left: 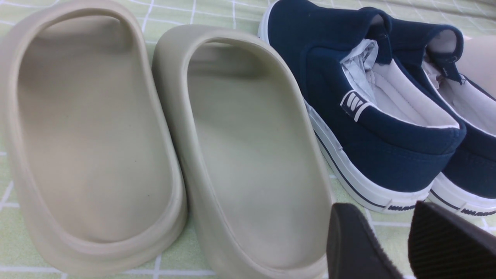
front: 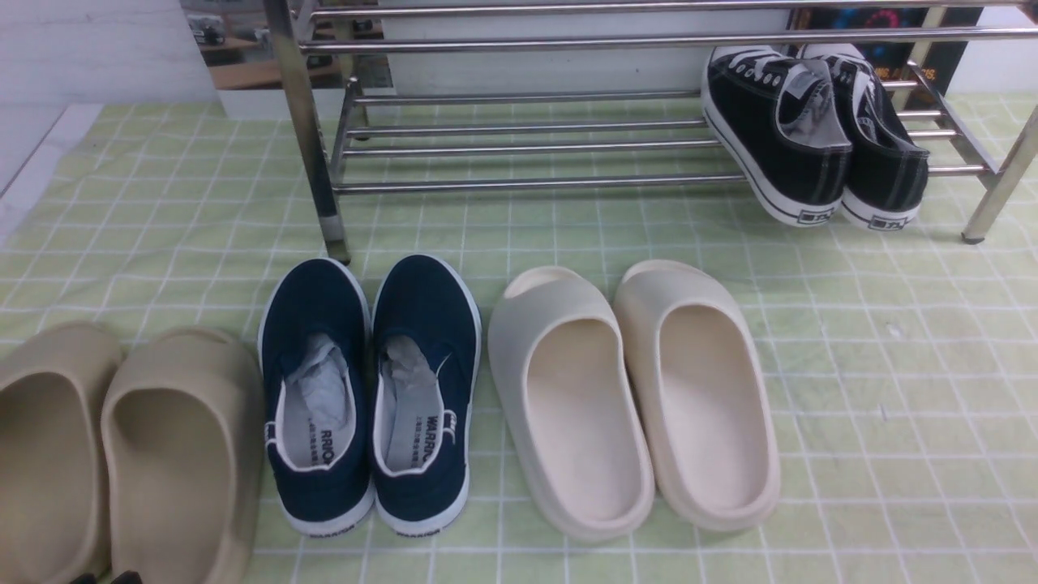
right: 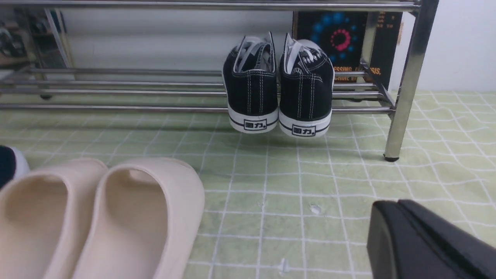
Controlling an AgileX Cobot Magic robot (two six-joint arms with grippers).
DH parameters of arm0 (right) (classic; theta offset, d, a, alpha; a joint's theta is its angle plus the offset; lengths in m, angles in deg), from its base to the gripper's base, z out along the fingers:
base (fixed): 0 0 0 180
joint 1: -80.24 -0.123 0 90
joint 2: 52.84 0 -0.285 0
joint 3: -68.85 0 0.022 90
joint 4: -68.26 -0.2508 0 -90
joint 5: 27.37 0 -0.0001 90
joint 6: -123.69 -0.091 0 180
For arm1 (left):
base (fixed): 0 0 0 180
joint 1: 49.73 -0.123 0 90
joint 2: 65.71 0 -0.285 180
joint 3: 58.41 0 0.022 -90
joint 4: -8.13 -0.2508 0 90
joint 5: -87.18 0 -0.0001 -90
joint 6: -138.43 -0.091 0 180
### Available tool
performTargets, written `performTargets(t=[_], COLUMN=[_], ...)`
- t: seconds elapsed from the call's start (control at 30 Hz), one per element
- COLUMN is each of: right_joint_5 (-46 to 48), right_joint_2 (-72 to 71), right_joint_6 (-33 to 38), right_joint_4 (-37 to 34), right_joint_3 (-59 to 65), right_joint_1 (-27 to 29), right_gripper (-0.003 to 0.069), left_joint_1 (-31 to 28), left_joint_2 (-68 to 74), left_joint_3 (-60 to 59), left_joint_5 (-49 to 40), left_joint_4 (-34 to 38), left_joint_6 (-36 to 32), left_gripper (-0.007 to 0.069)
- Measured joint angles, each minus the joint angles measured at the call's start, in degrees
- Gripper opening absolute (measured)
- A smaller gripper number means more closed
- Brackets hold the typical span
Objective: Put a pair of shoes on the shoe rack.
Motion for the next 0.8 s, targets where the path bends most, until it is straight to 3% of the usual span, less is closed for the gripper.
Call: performTargets(t=[0.17,0.4,0.5,0.53,0.6,0.73,0.8], right_joint_5=[0.75,1.9,2.4,2.5,4.61,7.44,8.98], right_joint_2=[-2.62,-2.62,-2.62,-2.62,-2.62,-2.62,-2.62], right_joint_6=[0.01,-1.3,-9.79,-10.55,-21.68,-27.87,-27.19], right_joint_4=[-2.98,-1.04,7.71,7.71,18.04,21.41,20.61], right_joint_3=[4.79,7.87,7.87,7.87,7.87,7.76,7.47], right_joint_1=[0.0,0.0,-0.07,-0.07,-0.35,-0.36,-0.36], right_gripper=[0.0,0.0002,0.0002,0.0002,0.0003,0.0004,0.0004], left_joint_1=[0.0,0.0,0.0,0.0,0.0,0.0,0.0], left_joint_2=[-0.06,-0.06,-0.06,-0.06,-0.06,-0.06,-0.06], left_joint_3=[-0.01,-0.01,-0.01,-0.01,-0.01,-0.01,-0.01], left_joint_5=[-0.02,-0.02,-0.02,-0.02,-0.02,-0.02,-0.02], left_joint_4=[0.0,0.0,0.0,0.0,0.0,0.0,0.0], left_joint_6=[0.0,0.0,0.0,0.0,0.0,0.0,0.0], left_gripper=[0.0239,0.0239,0.0239,0.0239,0.0239,0.0239,0.0239])
